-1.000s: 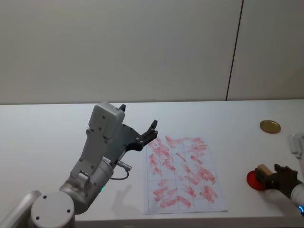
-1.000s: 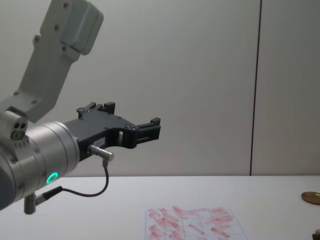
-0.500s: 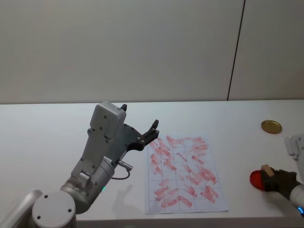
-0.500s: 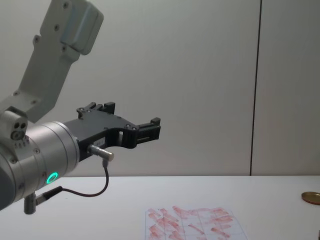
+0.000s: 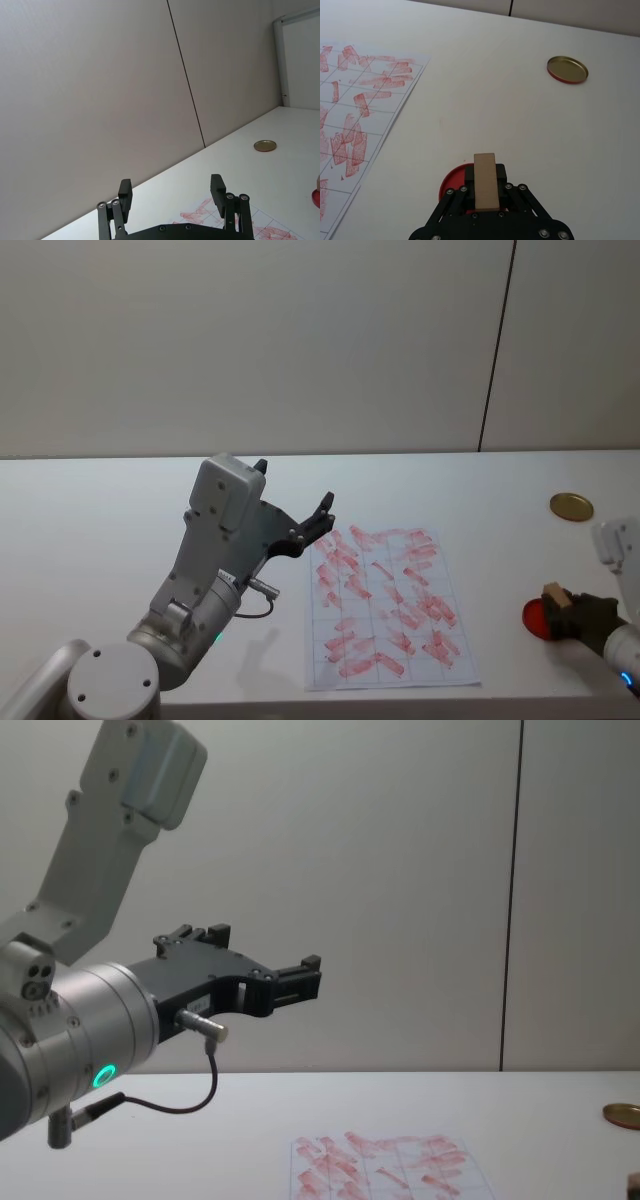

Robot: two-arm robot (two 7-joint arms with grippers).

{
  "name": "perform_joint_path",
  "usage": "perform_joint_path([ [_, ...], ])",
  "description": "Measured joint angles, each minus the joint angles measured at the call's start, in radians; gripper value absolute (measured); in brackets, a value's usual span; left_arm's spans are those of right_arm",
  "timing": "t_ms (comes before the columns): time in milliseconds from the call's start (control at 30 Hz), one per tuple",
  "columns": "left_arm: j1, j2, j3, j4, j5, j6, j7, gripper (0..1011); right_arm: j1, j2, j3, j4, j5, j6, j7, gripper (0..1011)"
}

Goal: Use the one hand to pick up the stamp and affix it onto the A4 paper.

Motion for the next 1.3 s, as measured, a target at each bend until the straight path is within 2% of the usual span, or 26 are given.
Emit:
perform_joint_path([
  [267, 0.000, 0.000, 0.000, 0.000, 0.000, 0.000, 0.000, 993, -0.004, 0.000, 0.001, -0.032, -0.001, -0.005, -0.016, 221],
  [433, 0.000, 0.000, 0.000, 0.000, 0.000, 0.000, 0.000, 993, -0.018, 0.002, 0.001, -0.076, -0.002, -0.004, -0.029, 220],
  [700, 0.000, 0.000, 0.000, 0.000, 0.000, 0.000, 0.000, 993, -0.037, 0.002, -0.005, -0.117, -0.006, 0.013, -0.039, 221],
  [1000, 0.000, 0.000, 0.000, 0.000, 0.000, 0.000, 0.000, 993, -0.045, -0.003, -0.012, -0.111, -0.015, 0.028, -0.050, 220],
  [1300, 0.000, 0.000, 0.000, 0.000, 0.000, 0.000, 0.000, 993, -0.034, -0.011, -0.015, -0.064, -0.029, 0.020, -0.058, 220],
])
